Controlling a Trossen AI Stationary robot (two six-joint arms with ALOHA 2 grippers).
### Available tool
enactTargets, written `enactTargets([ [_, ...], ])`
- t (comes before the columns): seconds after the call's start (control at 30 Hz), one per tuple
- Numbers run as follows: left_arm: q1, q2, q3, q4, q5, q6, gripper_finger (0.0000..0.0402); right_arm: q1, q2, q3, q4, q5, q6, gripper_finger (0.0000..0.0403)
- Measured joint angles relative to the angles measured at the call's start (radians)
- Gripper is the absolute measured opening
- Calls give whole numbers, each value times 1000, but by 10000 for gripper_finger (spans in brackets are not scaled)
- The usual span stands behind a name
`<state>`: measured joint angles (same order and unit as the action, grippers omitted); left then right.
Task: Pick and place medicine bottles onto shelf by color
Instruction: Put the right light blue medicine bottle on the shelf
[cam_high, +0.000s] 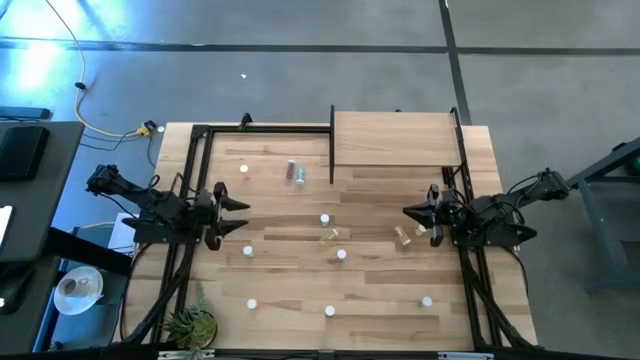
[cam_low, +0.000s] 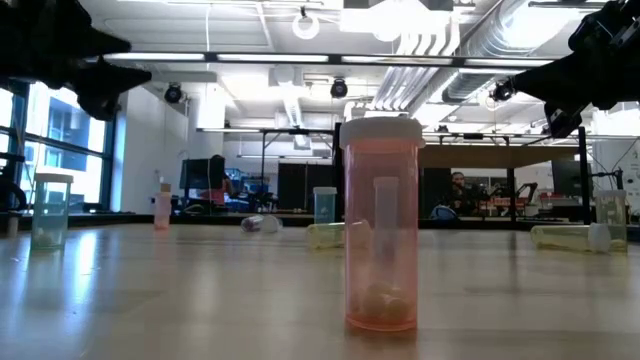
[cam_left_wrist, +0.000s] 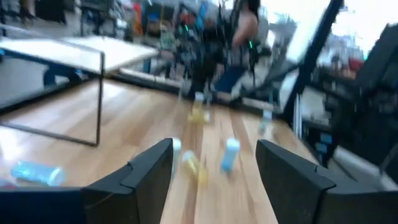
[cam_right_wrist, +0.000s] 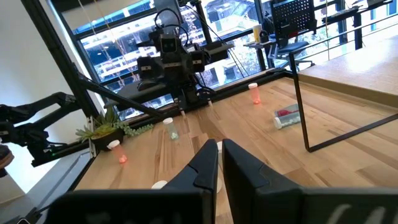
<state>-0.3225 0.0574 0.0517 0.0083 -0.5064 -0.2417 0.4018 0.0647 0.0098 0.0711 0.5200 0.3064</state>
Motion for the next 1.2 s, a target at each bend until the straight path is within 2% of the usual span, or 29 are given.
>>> enactTargets([
  [0.23,0,0,0,206,-8,174,219,0,0,0,0,0,0,13],
  [0.43,12,0,0,297,-106,323,218,0,0,0,0,0,0,13],
  [0.6,59,12,0,355,-102,383,218,0,0,0,0,0,0,13],
  [0.7,96,41,0,395,-66,405,218,0,0,0,0,0,0,13],
  [0.93,193,173,67,432,37,401,218,0,0,0,0,0,0,13],
  [1.2,295,443,220,425,73,403,218,0,0,0,0,0,0,13],
])
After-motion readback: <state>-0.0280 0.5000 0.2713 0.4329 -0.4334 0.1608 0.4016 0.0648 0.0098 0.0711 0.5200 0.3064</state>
